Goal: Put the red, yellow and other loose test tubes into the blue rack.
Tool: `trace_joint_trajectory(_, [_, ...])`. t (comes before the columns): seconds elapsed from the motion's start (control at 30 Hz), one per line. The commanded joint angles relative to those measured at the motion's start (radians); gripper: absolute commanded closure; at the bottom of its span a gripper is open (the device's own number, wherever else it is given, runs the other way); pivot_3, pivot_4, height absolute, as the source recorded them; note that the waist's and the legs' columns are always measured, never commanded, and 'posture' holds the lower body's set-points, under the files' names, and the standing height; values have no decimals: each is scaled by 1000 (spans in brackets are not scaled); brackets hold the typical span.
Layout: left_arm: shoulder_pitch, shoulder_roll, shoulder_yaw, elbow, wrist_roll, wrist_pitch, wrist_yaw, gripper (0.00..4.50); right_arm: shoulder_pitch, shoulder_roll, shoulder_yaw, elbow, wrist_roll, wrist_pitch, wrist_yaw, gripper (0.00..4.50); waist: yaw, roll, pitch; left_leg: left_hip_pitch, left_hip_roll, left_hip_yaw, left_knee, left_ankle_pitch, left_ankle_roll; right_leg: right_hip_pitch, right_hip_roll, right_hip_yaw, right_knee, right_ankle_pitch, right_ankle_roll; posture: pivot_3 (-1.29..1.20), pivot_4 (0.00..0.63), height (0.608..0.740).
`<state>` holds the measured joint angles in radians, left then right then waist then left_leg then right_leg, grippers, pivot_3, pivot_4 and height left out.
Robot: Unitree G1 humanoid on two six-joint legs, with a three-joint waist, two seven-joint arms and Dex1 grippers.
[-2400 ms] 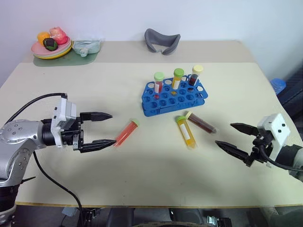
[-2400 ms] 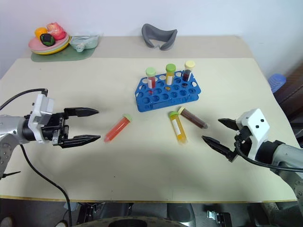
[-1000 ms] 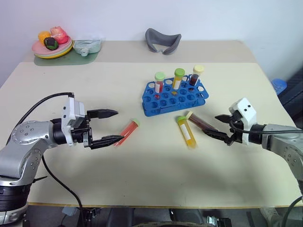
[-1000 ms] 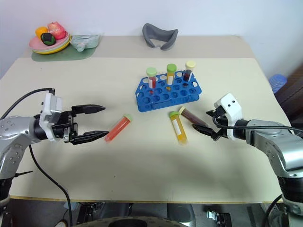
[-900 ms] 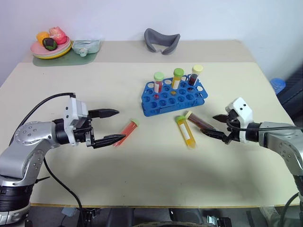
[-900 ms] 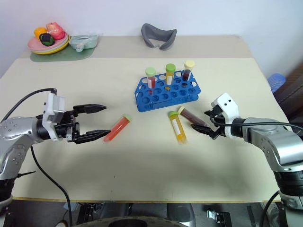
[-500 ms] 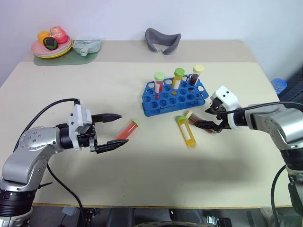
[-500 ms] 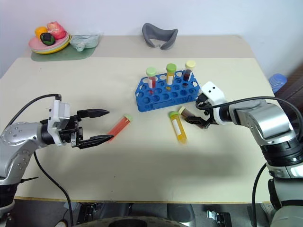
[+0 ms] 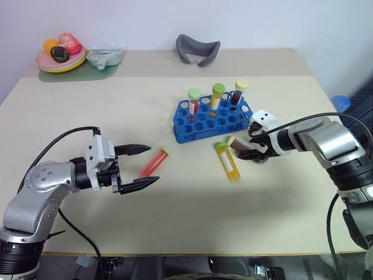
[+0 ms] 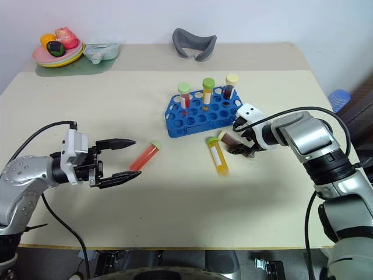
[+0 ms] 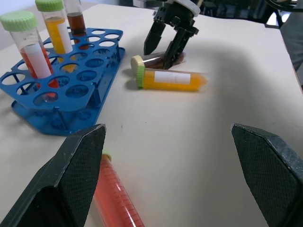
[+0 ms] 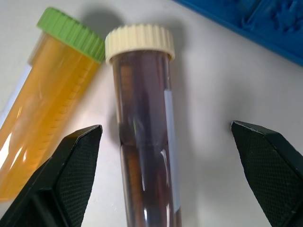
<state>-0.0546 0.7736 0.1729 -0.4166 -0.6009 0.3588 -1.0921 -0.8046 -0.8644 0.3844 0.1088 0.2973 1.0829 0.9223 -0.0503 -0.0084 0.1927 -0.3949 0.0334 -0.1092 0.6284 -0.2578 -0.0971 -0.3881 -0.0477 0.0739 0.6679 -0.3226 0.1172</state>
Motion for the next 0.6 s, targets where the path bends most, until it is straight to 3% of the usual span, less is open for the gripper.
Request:
trace_joint_trajectory(0.03, [14, 5, 26, -39, -17, -6, 11, 123, -24, 5, 22, 22, -35, -10, 30, 65, 1, 0, 0, 0, 0, 0, 0, 0, 0, 0, 0, 0, 0, 0, 0, 0, 150, 740])
trace_joint_trajectory(0.4, [30, 7, 24, -48, -12, -10, 22, 123, -16, 1, 80, 42, -134, -37, 76, 65, 1, -1, -1, 1, 0, 0, 1, 0, 0, 1, 0, 0, 0, 0, 0, 0, 150, 740])
trace_joint_trajectory(0.5, [30, 8, 23, -47, -13, -10, 22, 123, -4, 10, 73, 30, -138, -27, 76, 928, 4, -1, -1, 1, 0, 0, 1, 0, 0, 2, 0, 0, 0, 0, 0, 0, 150, 740])
trace_joint_trajectory(0.6, [31, 9, 23, -48, -14, -8, 22, 123, 12, 14, 65, 5, -142, -14, 74, 2297, 5, -1, -1, 1, 0, 0, 0, 0, 0, 1, 0, 0, 0, 0, 0, 0, 150, 740])
